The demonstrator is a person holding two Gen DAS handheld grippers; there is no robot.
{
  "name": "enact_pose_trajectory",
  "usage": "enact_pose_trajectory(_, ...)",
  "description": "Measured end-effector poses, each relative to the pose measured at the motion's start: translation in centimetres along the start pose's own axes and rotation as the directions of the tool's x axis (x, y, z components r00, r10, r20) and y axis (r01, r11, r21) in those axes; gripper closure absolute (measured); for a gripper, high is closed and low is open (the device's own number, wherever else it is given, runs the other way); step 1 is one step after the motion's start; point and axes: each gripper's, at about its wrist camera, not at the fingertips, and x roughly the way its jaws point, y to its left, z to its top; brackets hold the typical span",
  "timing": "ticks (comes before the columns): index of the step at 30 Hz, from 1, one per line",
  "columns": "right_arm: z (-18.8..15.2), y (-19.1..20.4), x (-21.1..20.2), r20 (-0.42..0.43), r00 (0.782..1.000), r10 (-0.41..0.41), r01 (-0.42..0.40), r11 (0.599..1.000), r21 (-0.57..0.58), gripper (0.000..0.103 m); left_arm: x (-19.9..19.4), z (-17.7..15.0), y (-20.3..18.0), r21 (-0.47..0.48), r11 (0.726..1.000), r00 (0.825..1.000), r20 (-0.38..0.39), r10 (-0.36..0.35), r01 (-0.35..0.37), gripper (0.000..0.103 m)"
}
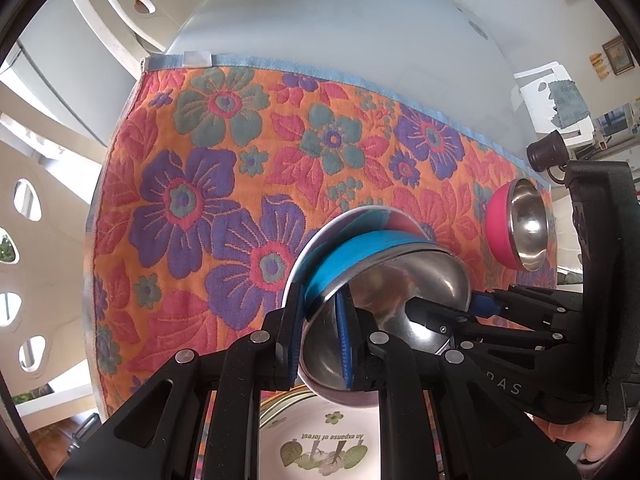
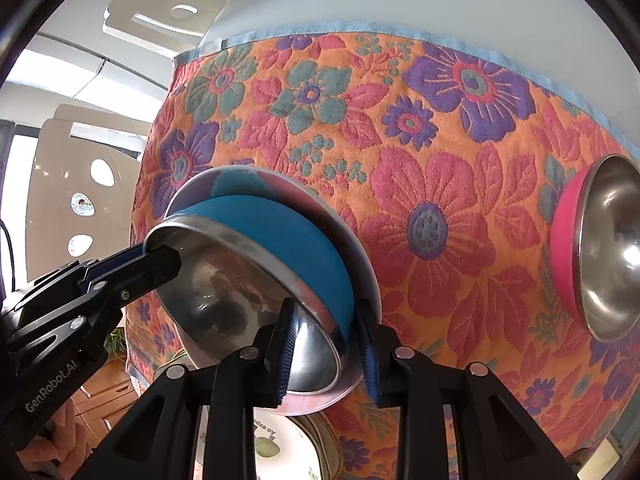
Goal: Organize plates and bowls
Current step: 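Lower the blue-outside bowl onto the quilt and open both tools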
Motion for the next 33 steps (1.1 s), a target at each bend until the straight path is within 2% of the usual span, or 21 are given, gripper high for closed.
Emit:
enact_pose_trajectory(15, 0.0, -0.3, -2.0, 0.026, 0.999, 0.018, -0.018, 1.0, -0.008, 0.064, -1.3, 0.5, -0.2, -0.004, 1.0, 1.0, 0.025, -0.012, 0.013, 0.09)
enact_pose_trajectory(17, -0.1, -0.4, -2.5, 0.042, 0.999, -0.006, 0.006, 1.0, -0.014, 0.058, -1.3, 0.5, -0.1, -0.006, 1.0, 1.0, 0.024, -0.012, 0.012, 0.09)
enact_pose_trajectory(20, -0.2, -1.0, -3.1, 0.053, 0.997, -0.058, 0.059, 0.998, -0.021, 0.058, -1.4, 0.5, -0.1, -0.008, 1.0, 1.0, 0.025, -0.013, 0.013, 0.09)
enact_pose_trajectory(24, -0.4, -2.3, -2.8, 0.04, 0.997, -0.059, 0.059, 0.998, 0.01, 0.058, -1.5, 0.5, -0.2, -0.006, 1.0, 1.0, 0.025, -0.011, 0.011, 0.09)
enact_pose_trajectory(33, -1.0, -3.5, -3.8, 0.051, 0.999, -0.018, 0.017, 1.0, 0.018, 0.057, -1.0, 0.6, -1.6, -0.033, 0.998, 0.998, -0.017, 0.061, -0.061, 0.089)
